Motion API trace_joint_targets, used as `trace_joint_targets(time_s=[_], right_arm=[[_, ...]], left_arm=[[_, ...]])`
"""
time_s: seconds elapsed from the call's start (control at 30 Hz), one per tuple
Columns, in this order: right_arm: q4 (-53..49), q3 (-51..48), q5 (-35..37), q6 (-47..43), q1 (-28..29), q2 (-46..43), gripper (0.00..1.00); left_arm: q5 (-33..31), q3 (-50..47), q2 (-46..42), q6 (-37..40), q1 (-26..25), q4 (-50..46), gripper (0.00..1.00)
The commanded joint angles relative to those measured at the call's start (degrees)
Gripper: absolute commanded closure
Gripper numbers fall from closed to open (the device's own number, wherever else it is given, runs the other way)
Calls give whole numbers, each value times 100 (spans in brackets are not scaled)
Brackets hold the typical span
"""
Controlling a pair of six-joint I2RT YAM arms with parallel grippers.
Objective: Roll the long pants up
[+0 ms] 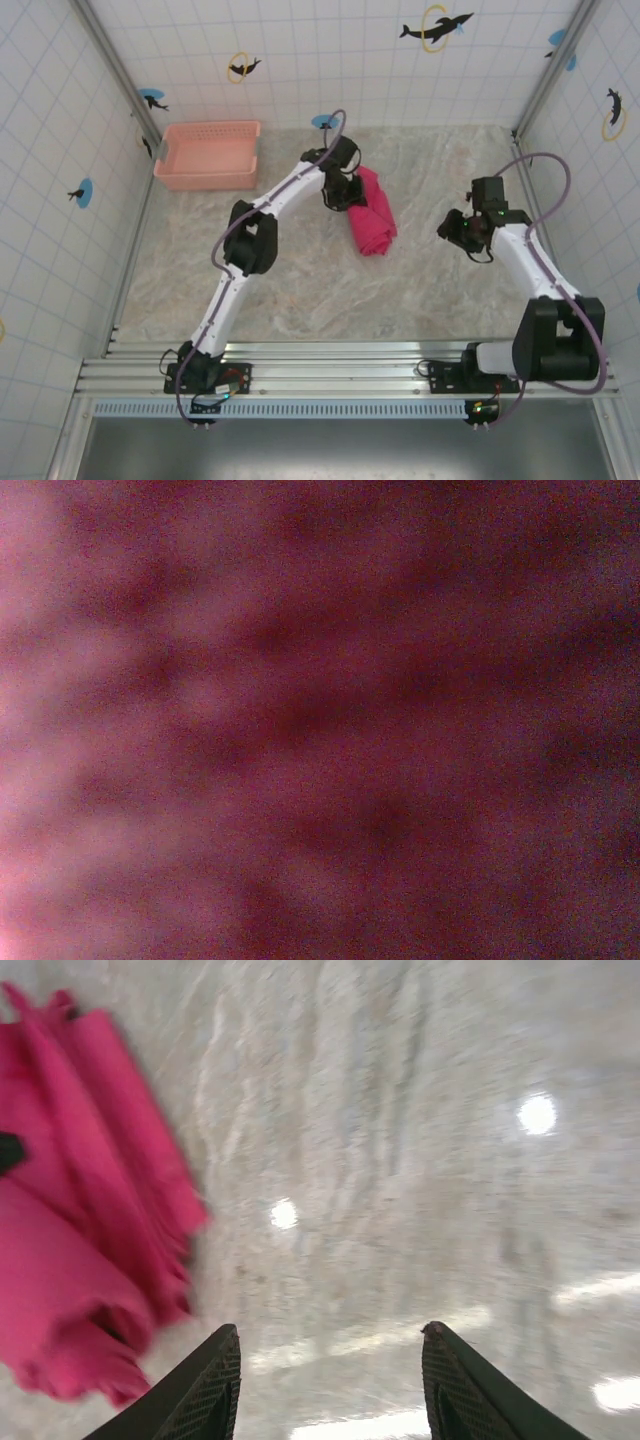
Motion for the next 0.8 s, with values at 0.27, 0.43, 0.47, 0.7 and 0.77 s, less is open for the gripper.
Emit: trace_joint_targets(time_s=[0.27,0.43,0.47,0.7,0.77], right_arm=[[-92,-1554,408,256,-18,-1344,49],[-192,-1892,455,336,-27,-1938,49],[-133,-1969,410,390,-32,-2047,49],[-42,-2282,335,728,-10,-2480,50],[-20,-2348,352,803,16,-2584,50]], left_arm=[[-466,674,-562,-1454,907,2337,100],[-424,1282,-508,-1646,1189,2985,100],[-488,1281,-568,-1626,1255,3094,100],[-523,1131,-745,-2183,2034,4155,100],[-582,1309,-739,-2262,2249,4251,100]])
